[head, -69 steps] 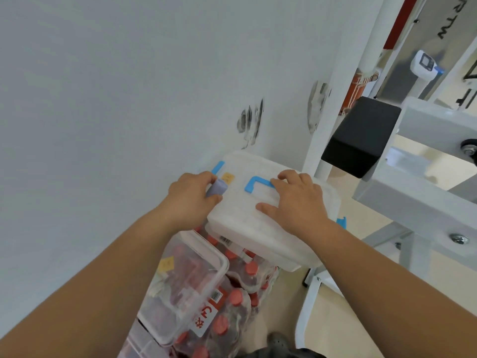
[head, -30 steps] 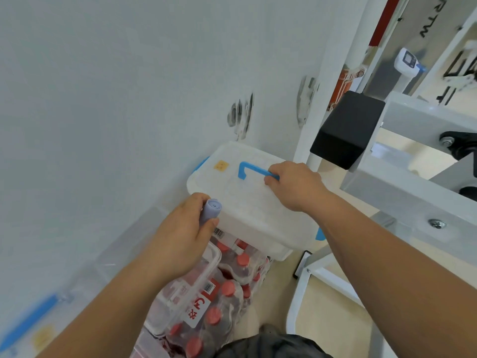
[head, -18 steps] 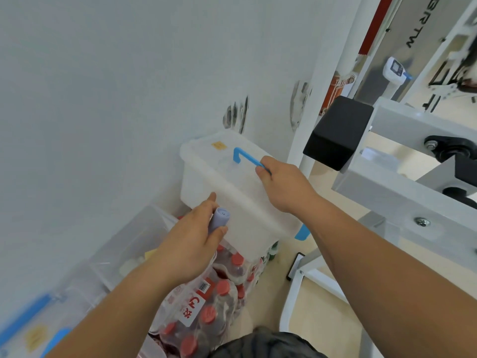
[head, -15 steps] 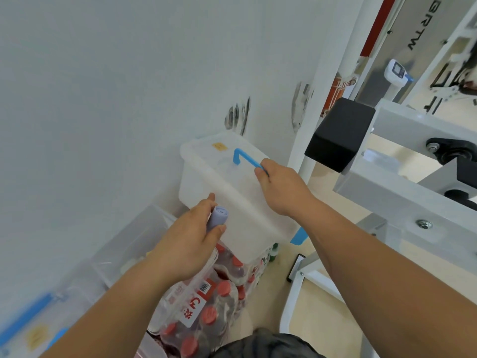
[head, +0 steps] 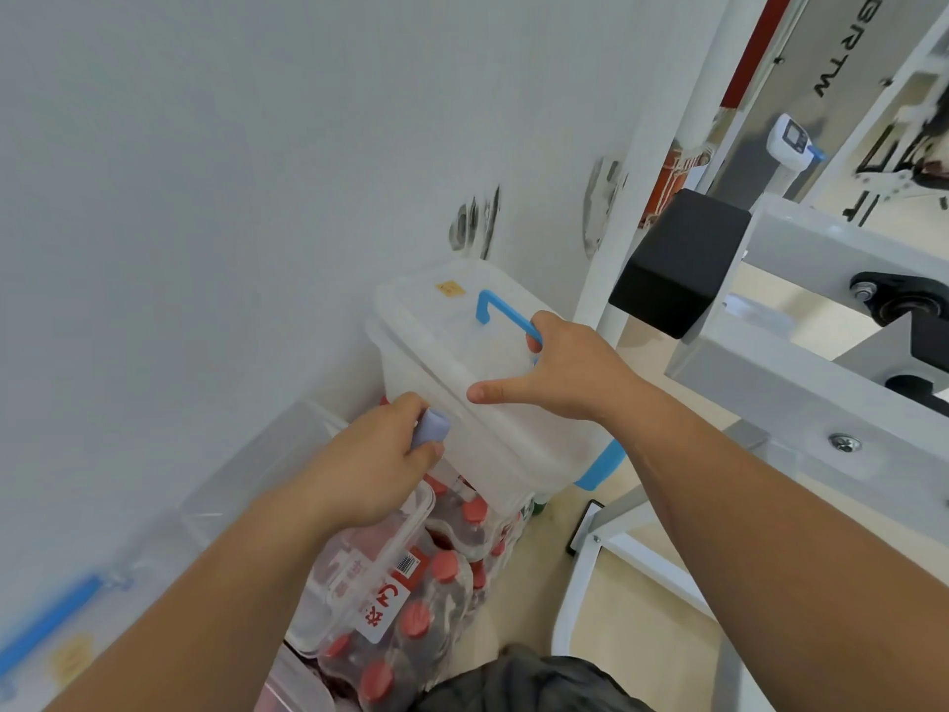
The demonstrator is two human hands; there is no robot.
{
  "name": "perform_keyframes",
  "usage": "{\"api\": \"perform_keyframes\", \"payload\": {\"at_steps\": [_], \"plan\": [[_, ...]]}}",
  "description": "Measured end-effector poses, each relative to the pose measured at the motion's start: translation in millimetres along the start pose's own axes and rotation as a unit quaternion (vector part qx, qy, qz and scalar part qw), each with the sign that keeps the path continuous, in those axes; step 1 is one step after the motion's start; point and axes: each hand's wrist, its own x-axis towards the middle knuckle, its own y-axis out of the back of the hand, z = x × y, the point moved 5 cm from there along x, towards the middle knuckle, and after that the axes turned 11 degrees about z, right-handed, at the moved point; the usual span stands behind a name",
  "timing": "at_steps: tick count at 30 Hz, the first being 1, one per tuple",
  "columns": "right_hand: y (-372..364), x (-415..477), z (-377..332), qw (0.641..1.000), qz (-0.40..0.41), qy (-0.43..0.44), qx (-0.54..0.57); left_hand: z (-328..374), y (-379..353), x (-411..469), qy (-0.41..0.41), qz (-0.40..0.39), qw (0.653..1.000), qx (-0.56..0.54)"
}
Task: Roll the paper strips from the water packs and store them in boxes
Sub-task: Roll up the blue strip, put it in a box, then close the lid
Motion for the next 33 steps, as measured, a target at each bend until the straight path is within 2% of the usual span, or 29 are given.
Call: {"api": "perform_keyframes", "payload": {"at_steps": [4, 6, 9, 13, 17, 19, 23, 29, 33], "plan": [[1, 1, 3, 1.000, 0.006, -0.006, -0.006, 18, 20, -9, -0.090, 0.092, 0.990, 0.050], [4, 1, 5, 1.000, 0.014, -0.010, -0.020, 25, 16, -12, -0.127, 0.070, 0.988, 0.059], [11, 0, 9, 0.998, 0.036, -0.004, -0.056, 25, 6, -13, -0.135, 0.014, 0.985, 0.102], [22, -4, 11, 0.993, 0.060, 0.017, -0.100, 23, 1, -15, -0.105, -0.002, 0.989, 0.108], [30, -13, 9, 0.992, 0.064, 0.031, -0.100, 24, 14, -23, -0.086, 0.028, 0.995, 0.041], [34, -17, 3, 0.992, 0.056, 0.057, -0.102, 23, 32, -30, -0.080, 0.060, 0.995, -0.015], [45, -28, -23, 0.981, 0.023, 0.157, -0.111, 21, 86, -52, -0.058, 0.186, 0.975, -0.106], [28, -48, -90, 0.946, -0.060, 0.303, -0.097, 8, 136, -89, -0.002, 0.305, 0.945, -0.115], [15, -58, -117, 0.928, -0.114, 0.333, -0.119, -11, 141, -123, 0.064, 0.324, 0.937, -0.110]]}}
